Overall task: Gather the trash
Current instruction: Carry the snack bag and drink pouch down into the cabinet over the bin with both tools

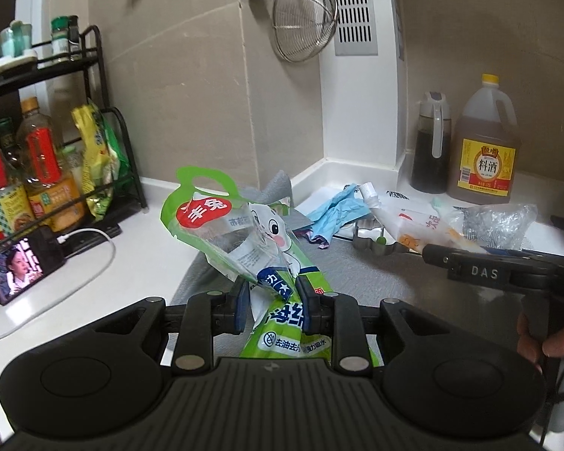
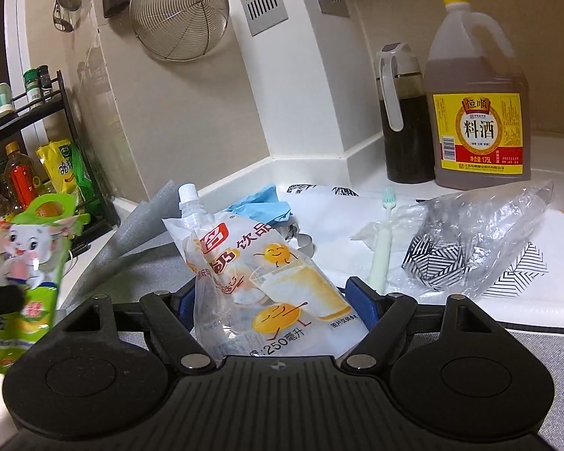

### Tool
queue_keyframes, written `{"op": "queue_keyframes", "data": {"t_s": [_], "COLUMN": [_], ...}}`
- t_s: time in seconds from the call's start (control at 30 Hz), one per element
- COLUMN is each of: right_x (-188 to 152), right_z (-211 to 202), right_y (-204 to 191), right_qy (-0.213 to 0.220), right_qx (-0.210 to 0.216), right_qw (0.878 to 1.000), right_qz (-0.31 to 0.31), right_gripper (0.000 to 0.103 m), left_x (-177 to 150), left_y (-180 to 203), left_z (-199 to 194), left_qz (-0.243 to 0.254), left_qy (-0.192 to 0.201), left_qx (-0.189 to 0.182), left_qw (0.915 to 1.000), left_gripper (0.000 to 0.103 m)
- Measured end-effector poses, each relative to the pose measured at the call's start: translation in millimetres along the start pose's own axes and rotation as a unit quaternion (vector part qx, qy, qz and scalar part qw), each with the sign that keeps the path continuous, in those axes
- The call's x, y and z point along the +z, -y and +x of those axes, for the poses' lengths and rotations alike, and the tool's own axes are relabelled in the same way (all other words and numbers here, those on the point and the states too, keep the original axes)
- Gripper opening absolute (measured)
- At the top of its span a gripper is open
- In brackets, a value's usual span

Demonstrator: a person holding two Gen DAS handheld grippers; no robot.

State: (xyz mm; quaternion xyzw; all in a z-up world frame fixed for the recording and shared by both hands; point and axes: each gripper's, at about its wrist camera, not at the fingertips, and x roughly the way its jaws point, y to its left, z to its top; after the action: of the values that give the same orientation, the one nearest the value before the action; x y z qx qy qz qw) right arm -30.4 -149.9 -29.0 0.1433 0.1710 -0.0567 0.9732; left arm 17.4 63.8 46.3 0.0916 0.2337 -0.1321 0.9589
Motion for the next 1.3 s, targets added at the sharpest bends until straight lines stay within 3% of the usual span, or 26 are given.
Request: {"op": "queue_keyframes", "data": {"t_s": [0.33, 0.63, 0.9, 1.3], "right_x": [-9, -28, -66, -156], "right_z": [-28, -126, -205, -262], "right_y": [-9, -26, -42, -83], "right_qy": [0.050, 0.097, 0.072, -0.057], "right_qx": [0.031, 0.022, 0.030, 0.069], "right_qw": [0.998, 0.992, 0.994, 0.992], "right_qz": [-0.035, -0.078, -0.072, -0.092], "right_gripper": [0.080, 0.080, 0.080, 0.080], "left_x": [-18, -66, -114, -207], "left_y": [-43, -86, -108, -93], "left_z": [-69, -116, -150, -192], "left_qz": [-0.010, -0.036, -0.065, -0.058], "left_qy": [0.010, -0.013, -0.026, -0.067], "left_qx": [0.009, 0.011, 0.006, 0.013], "left_qw": [0.9999, 0.9992, 0.9975, 0.9960], "left_gripper": [0.029, 0.029, 0.029, 0.029]}}
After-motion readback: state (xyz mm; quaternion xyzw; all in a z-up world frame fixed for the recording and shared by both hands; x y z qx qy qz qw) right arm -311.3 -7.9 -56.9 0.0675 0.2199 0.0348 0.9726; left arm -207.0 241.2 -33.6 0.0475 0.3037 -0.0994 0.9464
